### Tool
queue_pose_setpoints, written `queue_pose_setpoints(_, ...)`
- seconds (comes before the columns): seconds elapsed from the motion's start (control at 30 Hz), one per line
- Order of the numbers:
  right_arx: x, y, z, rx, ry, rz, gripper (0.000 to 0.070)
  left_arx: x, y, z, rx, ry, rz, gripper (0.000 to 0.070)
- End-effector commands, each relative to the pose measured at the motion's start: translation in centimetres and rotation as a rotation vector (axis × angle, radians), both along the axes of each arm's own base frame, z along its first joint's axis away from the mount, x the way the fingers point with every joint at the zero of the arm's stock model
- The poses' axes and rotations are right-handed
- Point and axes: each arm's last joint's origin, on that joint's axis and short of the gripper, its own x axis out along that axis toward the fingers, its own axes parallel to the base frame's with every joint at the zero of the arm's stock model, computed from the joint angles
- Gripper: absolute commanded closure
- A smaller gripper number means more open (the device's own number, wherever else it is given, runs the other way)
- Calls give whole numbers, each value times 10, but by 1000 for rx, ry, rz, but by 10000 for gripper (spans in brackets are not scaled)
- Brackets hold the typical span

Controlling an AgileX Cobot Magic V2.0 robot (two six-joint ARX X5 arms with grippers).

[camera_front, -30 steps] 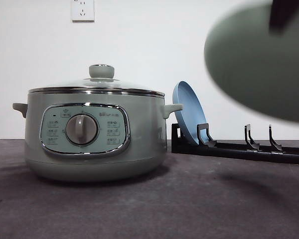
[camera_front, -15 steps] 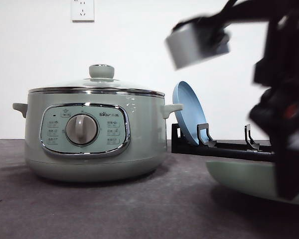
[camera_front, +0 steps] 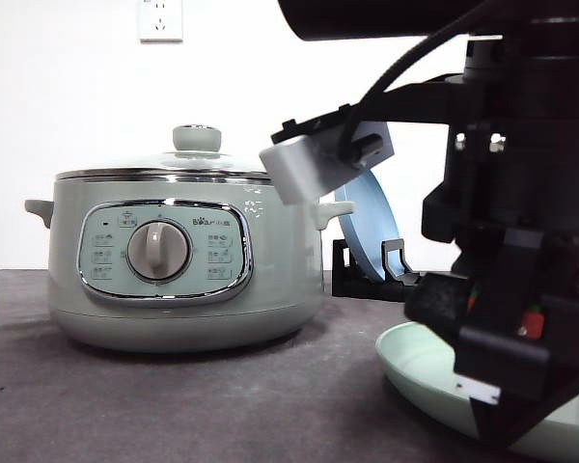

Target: Transfer potato from steamer to green plate

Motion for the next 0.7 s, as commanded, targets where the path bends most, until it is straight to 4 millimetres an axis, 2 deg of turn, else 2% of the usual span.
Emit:
queue_pose_setpoints(0.0, -2, 5, 6, 33, -13, -18, 385, 0, -1, 5, -4, -18, -7, 0)
queue_pose_setpoints(0.17, -3, 6, 37, 179, 24, -18, 352, 0, -1, 5, -5, -22, -8, 0)
queue_pose_setpoints(0.4, 3, -3, 100, 504, 85, -33, 284, 0, -1, 5, -6, -25, -8, 0)
queue_pose_setpoints(0.5, 7, -14, 121, 615, 72, -41, 283, 0, -1, 5, -6, -26, -8, 0)
queue_pose_setpoints(0.67, 21, -48, 143, 706, -21, -118, 283, 0, -1, 5, -6, -24, -8, 0)
